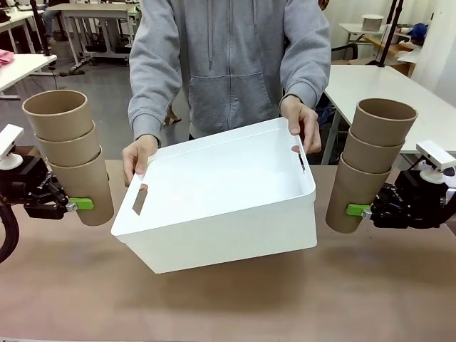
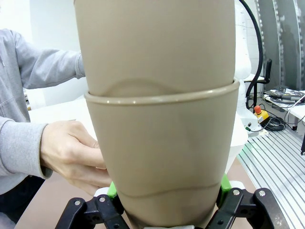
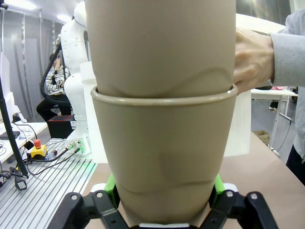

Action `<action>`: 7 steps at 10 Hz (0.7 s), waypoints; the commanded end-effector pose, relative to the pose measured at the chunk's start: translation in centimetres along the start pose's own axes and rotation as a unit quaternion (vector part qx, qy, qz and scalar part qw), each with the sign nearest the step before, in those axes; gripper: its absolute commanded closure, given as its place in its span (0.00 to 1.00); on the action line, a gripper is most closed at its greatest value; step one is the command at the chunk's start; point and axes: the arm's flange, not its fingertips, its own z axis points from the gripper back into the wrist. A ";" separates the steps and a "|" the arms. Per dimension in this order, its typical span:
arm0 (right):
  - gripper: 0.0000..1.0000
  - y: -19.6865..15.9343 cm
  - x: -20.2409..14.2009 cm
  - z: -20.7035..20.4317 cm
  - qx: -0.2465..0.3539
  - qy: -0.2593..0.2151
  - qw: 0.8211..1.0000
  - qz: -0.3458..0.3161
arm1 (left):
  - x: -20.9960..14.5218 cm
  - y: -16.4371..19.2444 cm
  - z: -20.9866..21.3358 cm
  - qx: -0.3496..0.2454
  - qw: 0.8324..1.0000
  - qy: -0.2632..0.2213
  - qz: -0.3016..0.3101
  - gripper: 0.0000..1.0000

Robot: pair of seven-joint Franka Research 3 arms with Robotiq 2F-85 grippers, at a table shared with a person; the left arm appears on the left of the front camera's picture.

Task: Stack the cups and store them in the basket.
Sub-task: Place the stack of Reusable plastic cups into the Pantry Basket.

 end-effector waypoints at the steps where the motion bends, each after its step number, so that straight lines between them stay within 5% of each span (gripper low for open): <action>1: 0.16 -0.1 0.4 0.0 -0.001 -0.002 1.000 0.005 | 0.3 -0.1 -0.2 -0.003 1.000 -0.004 -0.005 0.16; 3: 0.16 -0.1 0.4 0.0 -0.001 -0.002 1.000 0.005 | 0.0 0.0 0.0 0.000 1.000 0.000 0.000 0.16; 7: 0.16 -0.1 0.4 0.0 -0.001 -0.002 1.000 0.005 | 7.6 -1.1 -2.4 0.003 0.999 0.031 0.017 0.16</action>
